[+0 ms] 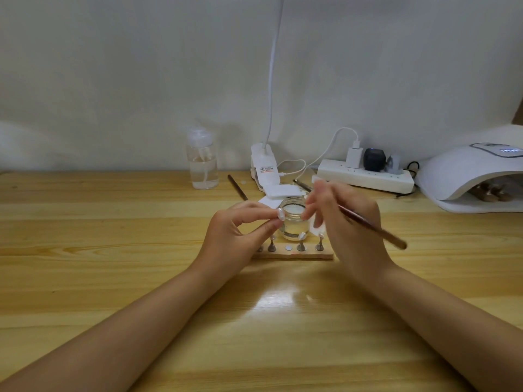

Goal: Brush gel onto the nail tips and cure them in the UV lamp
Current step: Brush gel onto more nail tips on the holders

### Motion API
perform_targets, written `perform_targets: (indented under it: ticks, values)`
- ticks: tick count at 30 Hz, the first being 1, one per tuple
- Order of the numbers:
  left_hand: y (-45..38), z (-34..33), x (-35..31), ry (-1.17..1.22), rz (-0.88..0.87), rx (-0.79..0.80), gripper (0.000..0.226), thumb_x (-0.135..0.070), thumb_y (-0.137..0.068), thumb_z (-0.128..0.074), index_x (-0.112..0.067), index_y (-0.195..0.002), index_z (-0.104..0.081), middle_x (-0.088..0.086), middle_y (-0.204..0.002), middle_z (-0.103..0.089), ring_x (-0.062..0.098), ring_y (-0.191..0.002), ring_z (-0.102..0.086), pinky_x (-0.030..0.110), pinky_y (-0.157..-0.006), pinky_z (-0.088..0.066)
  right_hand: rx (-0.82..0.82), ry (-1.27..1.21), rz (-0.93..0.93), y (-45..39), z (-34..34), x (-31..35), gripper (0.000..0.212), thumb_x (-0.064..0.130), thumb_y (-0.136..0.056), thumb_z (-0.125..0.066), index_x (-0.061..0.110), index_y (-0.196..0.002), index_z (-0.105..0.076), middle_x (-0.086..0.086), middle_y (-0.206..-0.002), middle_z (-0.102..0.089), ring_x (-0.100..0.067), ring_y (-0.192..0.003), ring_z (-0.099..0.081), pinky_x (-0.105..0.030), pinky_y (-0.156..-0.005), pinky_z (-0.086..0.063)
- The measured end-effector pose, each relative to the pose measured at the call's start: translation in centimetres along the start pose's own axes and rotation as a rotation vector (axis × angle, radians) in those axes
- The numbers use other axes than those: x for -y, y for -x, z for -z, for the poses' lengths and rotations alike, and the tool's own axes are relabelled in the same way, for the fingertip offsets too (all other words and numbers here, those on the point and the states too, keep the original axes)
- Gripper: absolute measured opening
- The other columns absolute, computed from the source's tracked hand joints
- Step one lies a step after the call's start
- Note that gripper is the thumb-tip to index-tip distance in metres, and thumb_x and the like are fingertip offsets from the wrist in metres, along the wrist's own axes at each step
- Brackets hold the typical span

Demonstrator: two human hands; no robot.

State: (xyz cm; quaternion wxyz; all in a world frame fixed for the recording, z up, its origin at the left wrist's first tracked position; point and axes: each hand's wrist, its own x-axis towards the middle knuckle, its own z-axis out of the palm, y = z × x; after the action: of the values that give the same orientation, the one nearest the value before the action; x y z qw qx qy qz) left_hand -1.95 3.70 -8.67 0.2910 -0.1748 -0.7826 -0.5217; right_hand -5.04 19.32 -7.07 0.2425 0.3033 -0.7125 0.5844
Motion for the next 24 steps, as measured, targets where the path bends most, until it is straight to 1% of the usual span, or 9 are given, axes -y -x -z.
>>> perform_targets:
  ticks: [2,6,8,13,16,18,20,22,24]
  values:
    - [-0.02,0.03,-0.05,0.001,-0.012,0.008,0.017,-0.019,-0.072,-0.067,-0.026,-0.087,-0.069,-0.012,-0.079,-0.068,-0.001,-0.077,-0.062,0.009,-0.075,-0.044,0.084,0.139,0.078,-0.02,0.10,-0.10,0.010,0.025,-0.083,-0.065,0.016,-0.081,-0.062,0.004,-0.072,-0.065,-0.004,-0.066,-0.060,-0.018,-0.062,-0.048]
    - [-0.02,0.13,-0.16,0.009,-0.016,0.027,0.018,-0.021,-0.071,-0.066,-0.029,-0.087,-0.067,-0.015,-0.080,-0.067,-0.003,-0.077,-0.062,0.011,-0.074,-0.045,0.196,0.215,0.119,0.13,-0.28,-0.25,0.033,0.028,-0.069,-0.073,0.012,-0.094,-0.059,0.017,-0.090,-0.059,0.003,-0.086,-0.056,-0.012,-0.078,-0.042]
    - [-0.01,0.14,-0.17,0.018,0.000,0.035,0.020,-0.021,-0.070,-0.066,-0.025,-0.090,-0.068,-0.015,-0.080,-0.067,-0.003,-0.077,-0.063,0.012,-0.075,-0.047,0.217,0.229,0.140,0.13,-0.39,-0.35,0.034,0.026,-0.068,-0.073,0.010,-0.096,-0.059,0.020,-0.091,-0.056,0.006,-0.087,-0.055,-0.010,-0.079,-0.040]
    - [0.09,0.18,-0.22,0.025,0.034,0.054,0.020,-0.025,-0.069,-0.066,-0.020,-0.089,-0.070,-0.011,-0.080,-0.069,0.000,-0.076,-0.064,0.014,-0.074,-0.048,0.205,0.232,0.188,0.08,-0.28,-0.68,0.024,0.011,-0.073,-0.073,0.006,-0.092,-0.060,0.022,-0.087,-0.055,0.011,-0.084,-0.054,-0.005,-0.077,-0.039]
    - [0.10,0.22,-0.24,0.036,0.066,0.050,0.013,-0.026,-0.070,-0.067,-0.024,-0.082,-0.071,-0.015,-0.077,-0.070,-0.002,-0.077,-0.065,0.010,-0.072,-0.046,0.210,0.231,0.162,0.13,-0.25,-0.74,0.021,0.010,-0.074,-0.074,0.009,-0.091,-0.061,0.023,-0.083,-0.055,0.004,-0.082,-0.056,-0.009,-0.076,-0.041]
    - [0.07,0.19,-0.27,0.032,0.073,0.053,0.013,-0.027,-0.069,-0.068,-0.031,-0.081,-0.068,-0.022,-0.073,-0.068,-0.006,-0.078,-0.064,0.007,-0.073,-0.044,0.205,0.227,0.147,0.13,-0.29,-0.78,0.023,0.008,-0.074,-0.075,0.014,-0.090,-0.059,0.024,-0.081,-0.055,0.006,-0.081,-0.056,-0.014,-0.077,-0.043]
    - [-0.04,0.23,-0.20,0.009,0.078,0.062,0.017,-0.026,-0.068,-0.071,-0.035,-0.082,-0.066,-0.028,-0.076,-0.067,-0.009,-0.081,-0.061,0.004,-0.073,-0.042,0.198,0.221,0.135,0.06,-0.23,-0.79,0.026,0.008,-0.074,-0.076,0.017,-0.089,-0.056,0.023,-0.080,-0.055,0.010,-0.080,-0.055,-0.014,-0.077,-0.043]
    - [-0.10,0.46,0.04,-0.035,0.096,0.085,0.027,-0.023,-0.066,-0.076,-0.035,-0.086,-0.063,-0.024,-0.081,-0.067,-0.009,-0.086,-0.059,0.003,-0.073,-0.041,0.205,0.223,0.131,-0.07,0.00,-0.87,0.027,0.008,-0.073,-0.076,0.017,-0.089,-0.057,0.022,-0.080,-0.056,0.010,-0.080,-0.055,-0.013,-0.077,-0.042]
    - [-0.04,0.87,0.31,-0.090,0.107,0.148,0.038,-0.029,-0.062,-0.079,-0.036,-0.093,-0.058,-0.017,-0.090,-0.065,-0.007,-0.089,-0.057,0.004,-0.075,-0.041,0.227,0.242,0.147,-0.19,0.31,-0.97,0.027,0.008,-0.073,-0.076,0.018,-0.088,-0.057,0.022,-0.081,-0.056,0.009,-0.080,-0.055,-0.009,-0.076,-0.040]
